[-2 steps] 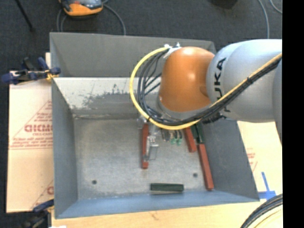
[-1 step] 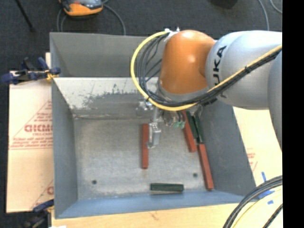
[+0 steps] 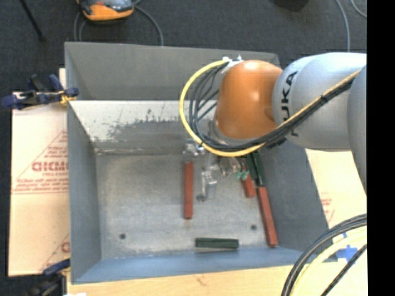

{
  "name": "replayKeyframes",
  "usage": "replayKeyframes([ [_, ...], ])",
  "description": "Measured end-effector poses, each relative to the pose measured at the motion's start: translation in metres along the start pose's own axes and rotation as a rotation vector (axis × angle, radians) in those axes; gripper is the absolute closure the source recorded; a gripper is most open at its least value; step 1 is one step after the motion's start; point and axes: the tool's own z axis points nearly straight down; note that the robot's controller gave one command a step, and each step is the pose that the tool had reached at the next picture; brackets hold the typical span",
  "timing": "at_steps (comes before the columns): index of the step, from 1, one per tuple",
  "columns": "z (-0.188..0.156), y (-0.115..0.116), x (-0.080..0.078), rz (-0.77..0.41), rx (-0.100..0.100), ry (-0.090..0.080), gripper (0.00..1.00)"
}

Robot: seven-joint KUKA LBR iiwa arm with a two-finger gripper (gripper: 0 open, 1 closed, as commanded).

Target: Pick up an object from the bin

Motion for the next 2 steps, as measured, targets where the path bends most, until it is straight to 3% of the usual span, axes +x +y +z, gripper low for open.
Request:
replayKeyframes([
  [1,0.040,0.000,0.007,-0.151,-0.004,0.017,0.00],
  [2,0.079,0.006,-0.041,-0.348,-0.005,0.011,1.00],
])
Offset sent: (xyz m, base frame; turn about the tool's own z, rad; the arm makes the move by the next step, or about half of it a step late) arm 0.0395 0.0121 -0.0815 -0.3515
